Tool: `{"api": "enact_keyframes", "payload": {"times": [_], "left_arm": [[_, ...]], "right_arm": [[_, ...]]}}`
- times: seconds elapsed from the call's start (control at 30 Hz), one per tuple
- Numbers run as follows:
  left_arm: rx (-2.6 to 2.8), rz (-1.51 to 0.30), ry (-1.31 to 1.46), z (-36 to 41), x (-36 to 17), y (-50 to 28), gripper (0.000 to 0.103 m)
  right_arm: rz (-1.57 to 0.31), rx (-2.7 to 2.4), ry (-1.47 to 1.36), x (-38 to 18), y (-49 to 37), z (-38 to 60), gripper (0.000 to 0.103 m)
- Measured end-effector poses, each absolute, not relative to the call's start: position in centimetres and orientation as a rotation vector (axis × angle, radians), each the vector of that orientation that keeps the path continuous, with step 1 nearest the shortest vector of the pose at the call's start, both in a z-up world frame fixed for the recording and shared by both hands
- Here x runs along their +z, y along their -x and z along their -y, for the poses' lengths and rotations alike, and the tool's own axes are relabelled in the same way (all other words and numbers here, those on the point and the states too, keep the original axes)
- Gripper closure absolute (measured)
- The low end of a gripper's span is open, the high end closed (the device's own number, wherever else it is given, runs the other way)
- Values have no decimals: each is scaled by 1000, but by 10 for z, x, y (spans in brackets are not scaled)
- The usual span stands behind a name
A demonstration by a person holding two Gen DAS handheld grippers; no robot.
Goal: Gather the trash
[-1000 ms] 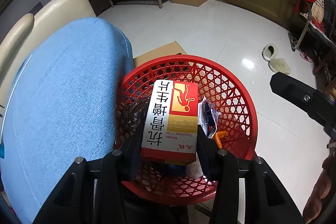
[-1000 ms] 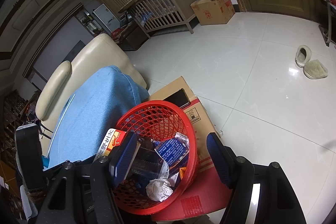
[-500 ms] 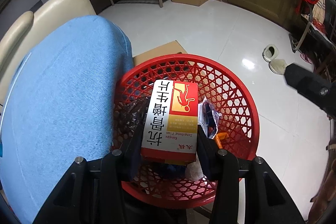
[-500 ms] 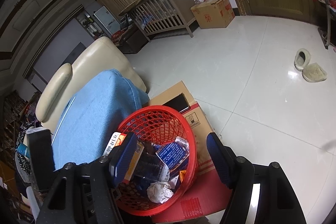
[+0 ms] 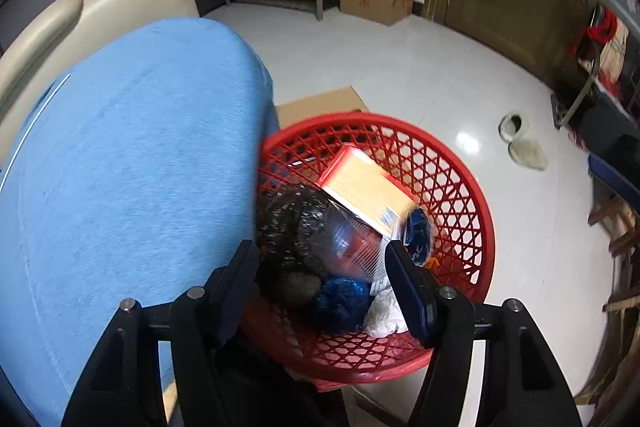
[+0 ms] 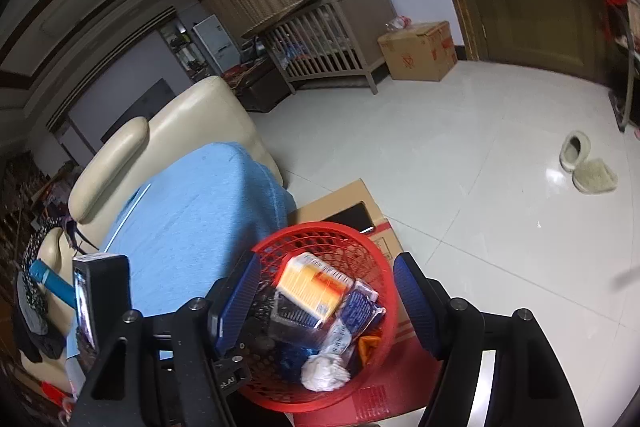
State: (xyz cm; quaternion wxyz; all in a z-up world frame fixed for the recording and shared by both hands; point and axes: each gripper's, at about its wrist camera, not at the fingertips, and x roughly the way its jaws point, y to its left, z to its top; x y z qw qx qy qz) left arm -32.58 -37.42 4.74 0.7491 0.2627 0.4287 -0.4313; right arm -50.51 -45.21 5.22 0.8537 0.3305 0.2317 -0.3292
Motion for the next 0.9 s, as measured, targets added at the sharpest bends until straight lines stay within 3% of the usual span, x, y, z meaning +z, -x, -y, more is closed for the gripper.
{"api": "enact_keyframes", "payload": {"times": [0.23, 0.4, 0.57, 0.9], "left_arm": [[-939, -885, -481, 338, 76, 311, 36], [-918, -842, -407, 304, 96, 298, 25], [-900, -821, -350, 275, 107, 286, 23], [-827, -775, -309, 222, 111, 269, 23]], "right_arm": [[-487, -703, -627, 74, 485, 425, 29], [-504, -713, -586, 82, 469, 406, 26], [-534, -717, -499, 87, 452, 377, 22], [-668, -784, -367, 51, 437, 330, 22]]}}
